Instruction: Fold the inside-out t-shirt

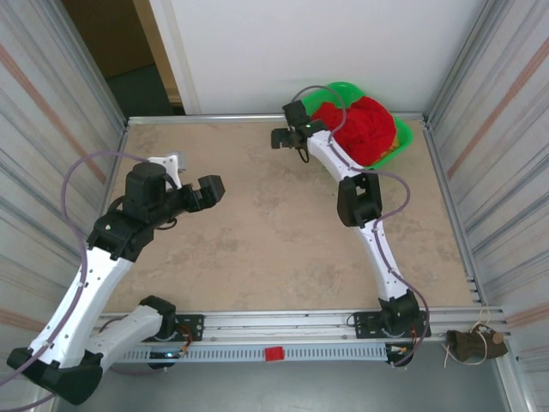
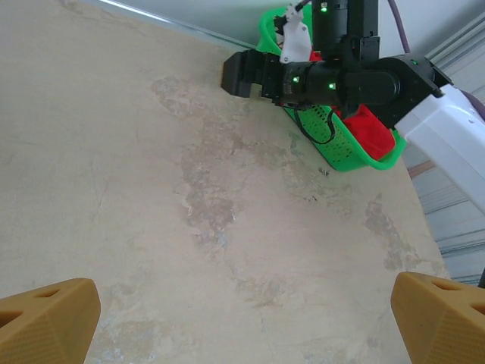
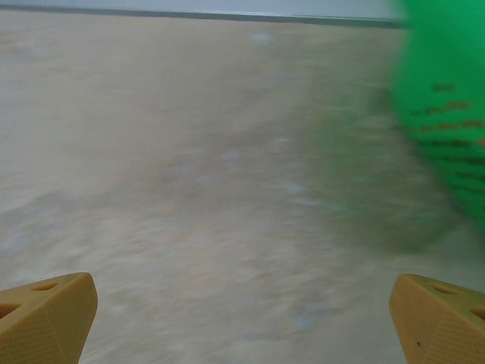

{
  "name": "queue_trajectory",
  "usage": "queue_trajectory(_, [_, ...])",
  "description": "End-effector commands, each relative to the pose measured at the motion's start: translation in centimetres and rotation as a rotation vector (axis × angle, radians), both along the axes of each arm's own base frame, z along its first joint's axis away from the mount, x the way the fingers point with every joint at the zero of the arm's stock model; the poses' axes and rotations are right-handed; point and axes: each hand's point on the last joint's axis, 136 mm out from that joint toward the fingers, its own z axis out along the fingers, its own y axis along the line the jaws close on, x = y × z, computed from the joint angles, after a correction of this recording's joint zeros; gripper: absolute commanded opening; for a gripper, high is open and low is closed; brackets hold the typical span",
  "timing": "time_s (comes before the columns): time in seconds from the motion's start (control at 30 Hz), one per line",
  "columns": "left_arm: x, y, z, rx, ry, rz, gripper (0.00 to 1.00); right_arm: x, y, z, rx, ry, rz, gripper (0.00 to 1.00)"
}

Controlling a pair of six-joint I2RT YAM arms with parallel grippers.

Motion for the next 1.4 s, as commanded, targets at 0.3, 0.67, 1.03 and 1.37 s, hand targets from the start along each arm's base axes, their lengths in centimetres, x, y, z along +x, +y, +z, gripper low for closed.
queue_trajectory(0.3, [1.4, -1.4, -0.7, -0.039, 0.016, -0.024, 0.99, 3.0, -10.7, 9.9, 0.223, -0.093, -0.233, 0.95])
queue_trajectory(0.67, [1.1, -1.7, 0.3, -0.034, 0.005, -0.043, 0.99, -2.0, -19.9, 19.3, 0.222, -0.174, -0.334, 0.97])
queue_trajectory(1.03, [1.1, -2.3, 0.2, -0.043, -0.001, -0.068, 0.99, -9.8, -31.5, 10.5, 0.25, 0.043, -0.58, 0.97])
queue_trajectory(1.37, [1.9, -3.2, -0.7, -0.058, 0.011, -0.088, 0.99, -12.2, -25.9, 7.7, 0.441, 0.15, -0.495, 0.96])
